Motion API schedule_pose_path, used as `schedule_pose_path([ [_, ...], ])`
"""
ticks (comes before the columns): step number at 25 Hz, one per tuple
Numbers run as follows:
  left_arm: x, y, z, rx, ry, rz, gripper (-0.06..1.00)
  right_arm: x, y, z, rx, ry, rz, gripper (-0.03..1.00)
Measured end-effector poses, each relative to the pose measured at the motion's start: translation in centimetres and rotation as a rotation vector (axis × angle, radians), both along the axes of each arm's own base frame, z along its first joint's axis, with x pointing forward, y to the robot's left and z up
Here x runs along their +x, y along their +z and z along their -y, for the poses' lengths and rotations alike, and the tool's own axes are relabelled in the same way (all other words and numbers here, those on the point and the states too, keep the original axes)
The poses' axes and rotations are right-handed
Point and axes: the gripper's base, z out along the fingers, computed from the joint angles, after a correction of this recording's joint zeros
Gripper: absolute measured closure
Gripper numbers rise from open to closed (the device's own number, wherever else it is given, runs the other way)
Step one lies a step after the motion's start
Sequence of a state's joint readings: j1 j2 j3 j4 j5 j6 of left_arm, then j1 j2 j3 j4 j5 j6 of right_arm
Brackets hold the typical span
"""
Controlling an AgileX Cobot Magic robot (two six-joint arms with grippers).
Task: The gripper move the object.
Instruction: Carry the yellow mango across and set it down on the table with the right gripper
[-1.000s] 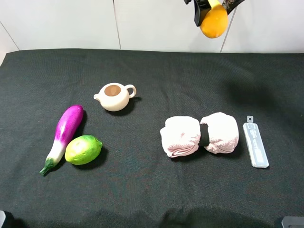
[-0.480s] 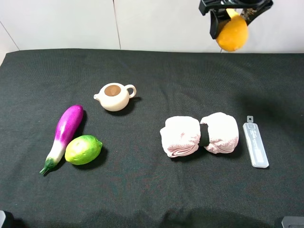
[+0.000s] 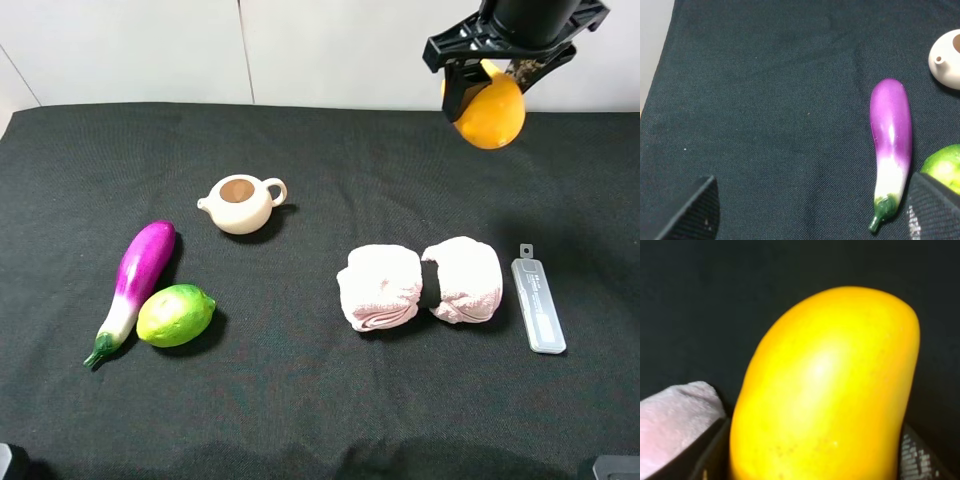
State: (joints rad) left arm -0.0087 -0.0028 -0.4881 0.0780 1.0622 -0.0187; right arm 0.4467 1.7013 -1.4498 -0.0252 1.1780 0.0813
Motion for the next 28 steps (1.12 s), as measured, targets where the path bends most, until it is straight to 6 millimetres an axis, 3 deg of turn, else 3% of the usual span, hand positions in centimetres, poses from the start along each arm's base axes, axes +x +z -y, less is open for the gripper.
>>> schedule_pose_path([
  [6,0.0,0.0,0.0,0.000,0.000,0.000,0.15,-0.8,-2.1,-0.8,0.029,0.039,-0.024,0.50],
  [14,0.0,0.0,0.0,0.000,0.000,0.000,0.15,-1.7,-3.3,-3.9,0.054,0.123,0.009,0.50],
  [22,0.0,0.0,0.0,0.000,0.000,0.000,0.15,-2.2,-7.0,-7.7,0.066,0.185,-0.048,0.50],
  [28,0.0,0.0,0.0,0.000,0.000,0.000,0.15,-2.9,-8.5,-9.9,0.094,0.218,-0.060,0.50],
])
